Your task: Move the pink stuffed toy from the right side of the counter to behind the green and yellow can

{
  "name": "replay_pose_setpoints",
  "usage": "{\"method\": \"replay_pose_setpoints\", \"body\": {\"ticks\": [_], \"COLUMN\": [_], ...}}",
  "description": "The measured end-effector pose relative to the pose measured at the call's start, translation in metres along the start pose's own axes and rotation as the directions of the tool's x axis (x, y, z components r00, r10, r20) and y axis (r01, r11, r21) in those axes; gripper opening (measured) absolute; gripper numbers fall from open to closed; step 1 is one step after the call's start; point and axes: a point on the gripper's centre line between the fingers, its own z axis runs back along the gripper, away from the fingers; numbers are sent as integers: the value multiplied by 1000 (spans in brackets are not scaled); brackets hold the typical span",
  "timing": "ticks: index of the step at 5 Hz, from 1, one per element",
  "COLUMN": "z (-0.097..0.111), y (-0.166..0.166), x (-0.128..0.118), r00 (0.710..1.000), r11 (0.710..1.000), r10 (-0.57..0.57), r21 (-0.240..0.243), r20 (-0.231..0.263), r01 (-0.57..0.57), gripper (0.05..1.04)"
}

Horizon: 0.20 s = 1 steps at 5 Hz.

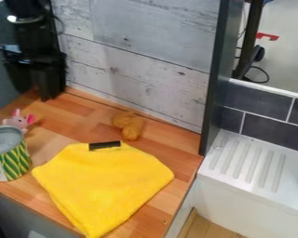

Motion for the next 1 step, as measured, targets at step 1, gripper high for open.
{"method": "replay_pose_setpoints", "body": {"ticks": [1], "z": [6], "y": [-14], "x": [-8], "r00": [997], "r11": [997], "r10": [-74], "r21": [30], "r20": [-35], "r01": [75], "gripper": [1002]}}
